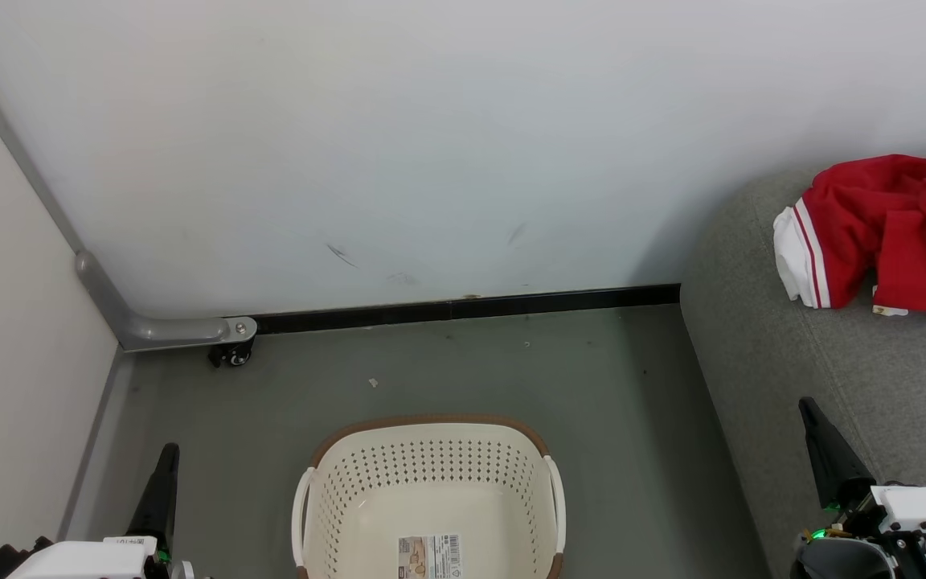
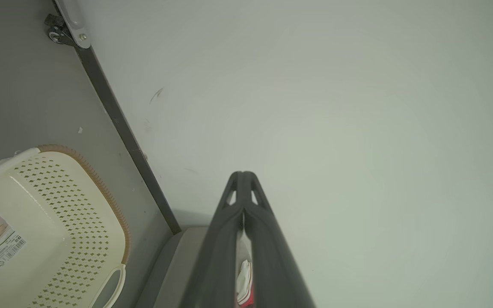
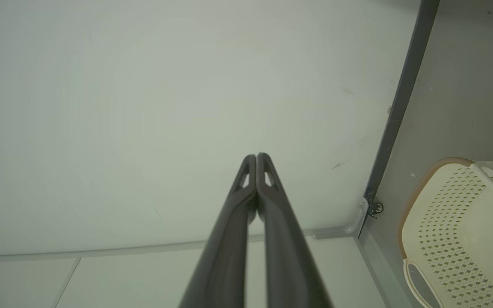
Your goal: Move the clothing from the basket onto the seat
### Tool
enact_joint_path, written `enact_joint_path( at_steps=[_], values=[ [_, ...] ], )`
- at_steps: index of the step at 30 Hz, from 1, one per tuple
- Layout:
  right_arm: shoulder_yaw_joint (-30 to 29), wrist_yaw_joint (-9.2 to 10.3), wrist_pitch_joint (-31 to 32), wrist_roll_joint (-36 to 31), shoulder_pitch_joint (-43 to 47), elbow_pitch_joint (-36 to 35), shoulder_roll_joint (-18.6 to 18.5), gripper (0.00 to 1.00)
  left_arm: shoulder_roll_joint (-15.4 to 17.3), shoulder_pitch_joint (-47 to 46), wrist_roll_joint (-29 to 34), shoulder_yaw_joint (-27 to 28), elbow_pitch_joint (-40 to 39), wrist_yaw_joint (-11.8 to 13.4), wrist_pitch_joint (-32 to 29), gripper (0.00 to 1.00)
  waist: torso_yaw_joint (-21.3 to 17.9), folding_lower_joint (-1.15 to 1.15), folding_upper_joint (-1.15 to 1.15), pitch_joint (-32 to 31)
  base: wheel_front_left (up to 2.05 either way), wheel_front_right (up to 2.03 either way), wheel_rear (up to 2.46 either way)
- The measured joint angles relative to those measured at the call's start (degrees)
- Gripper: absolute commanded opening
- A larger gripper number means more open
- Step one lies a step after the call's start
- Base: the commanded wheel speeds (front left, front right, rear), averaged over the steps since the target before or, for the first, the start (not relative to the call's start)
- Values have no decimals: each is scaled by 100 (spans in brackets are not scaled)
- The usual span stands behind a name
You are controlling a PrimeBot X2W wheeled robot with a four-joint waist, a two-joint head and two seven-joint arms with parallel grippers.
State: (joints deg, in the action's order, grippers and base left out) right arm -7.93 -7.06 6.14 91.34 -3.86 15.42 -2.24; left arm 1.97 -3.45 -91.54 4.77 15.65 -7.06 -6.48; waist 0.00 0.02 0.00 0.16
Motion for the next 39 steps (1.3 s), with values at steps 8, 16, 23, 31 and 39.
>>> enact_joint_path(
  at_steps=[8,16,23,31,39],
  values=[
    [0,0,0,0,0,0,0,0,0,0,0,0,0,0,0,0,0,0,0,0,0,0,0],
    [0,0,0,0,0,0,0,0,0,0,0,0,-1,0,0,0,0,0,0,0,0,0,0],
    [0,0,0,0,0,0,0,0,0,0,0,0,-1,0,0,0,0,0,0,0,0,0,0],
    [0,0,0,0,0,0,0,0,0,0,-1,0,-1,0,0,0,0,0,0,0,0,0,0],
    [0,0,0,1,0,0,0,0,0,0,-1,0,-1,0,0,0,0,0,0,0,0,0,0]
  ],
)
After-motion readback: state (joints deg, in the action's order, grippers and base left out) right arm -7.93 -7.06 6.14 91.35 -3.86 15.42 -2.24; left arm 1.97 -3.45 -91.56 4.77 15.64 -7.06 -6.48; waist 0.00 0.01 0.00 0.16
